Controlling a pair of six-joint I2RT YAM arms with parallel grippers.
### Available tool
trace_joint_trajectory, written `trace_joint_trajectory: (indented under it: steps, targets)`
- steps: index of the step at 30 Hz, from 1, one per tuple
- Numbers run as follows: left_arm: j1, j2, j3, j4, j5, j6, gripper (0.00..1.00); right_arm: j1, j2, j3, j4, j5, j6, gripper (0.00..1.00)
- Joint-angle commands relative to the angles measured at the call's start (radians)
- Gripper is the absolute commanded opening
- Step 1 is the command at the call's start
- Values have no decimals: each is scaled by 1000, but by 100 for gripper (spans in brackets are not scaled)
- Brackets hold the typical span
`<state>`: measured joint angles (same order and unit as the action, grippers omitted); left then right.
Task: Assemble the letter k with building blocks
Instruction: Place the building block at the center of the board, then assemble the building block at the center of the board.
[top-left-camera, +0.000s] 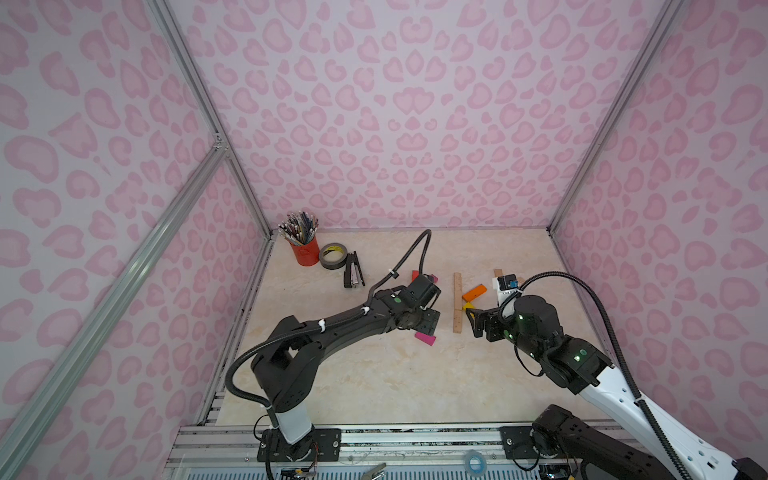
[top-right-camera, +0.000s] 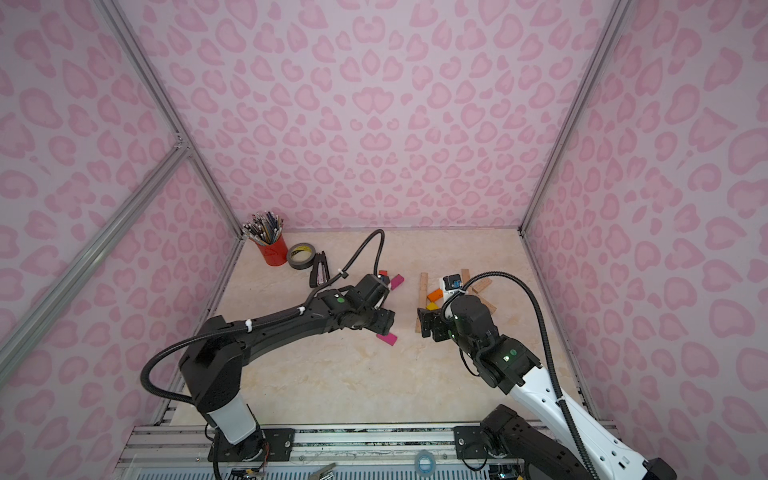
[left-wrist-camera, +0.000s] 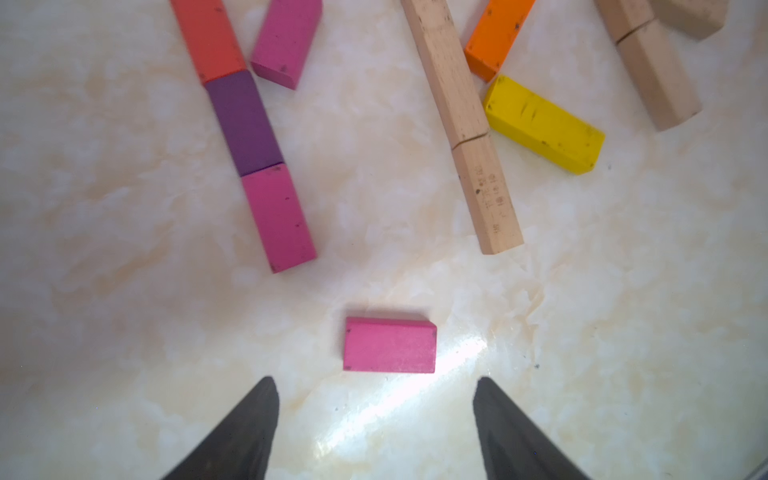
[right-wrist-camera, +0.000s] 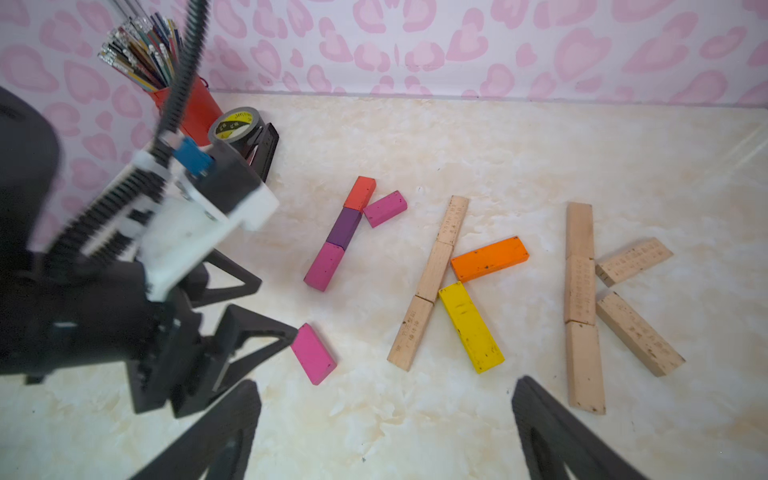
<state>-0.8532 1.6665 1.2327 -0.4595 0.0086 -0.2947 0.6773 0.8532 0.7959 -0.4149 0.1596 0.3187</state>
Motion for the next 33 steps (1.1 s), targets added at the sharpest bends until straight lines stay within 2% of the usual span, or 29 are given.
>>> trace_joint_trajectory:
  steps: [1, 7, 9, 14, 17, 22, 26, 33]
  targets:
    - [67, -166, -106, 67, 67, -38, 77, 2, 92, 49, -32, -109, -146, 99]
    - [263, -588, -375, 171, 257, 47, 77, 39, 329, 145, -47, -230, -222, 92]
    - [301, -699, -436, 179, 266, 105, 77, 59, 401, 175, -50, -248, -242, 91]
    - [315, -897, -523, 136, 288, 337, 78, 112, 597, 247, -64, -245, -296, 87]
    - [315, -1010, -587, 136, 388, 535, 78, 131, 694, 281, -74, -222, -329, 85]
    - [315, -1207, -712, 197, 418, 659, 81, 136, 835, 344, -107, -186, -383, 80]
    - [315, -1280, -749, 190, 418, 686, 83, 136, 923, 383, -133, -180, -422, 78]
    - [316, -1242, -762, 173, 434, 696, 83, 140, 1017, 426, -168, -196, -468, 67]
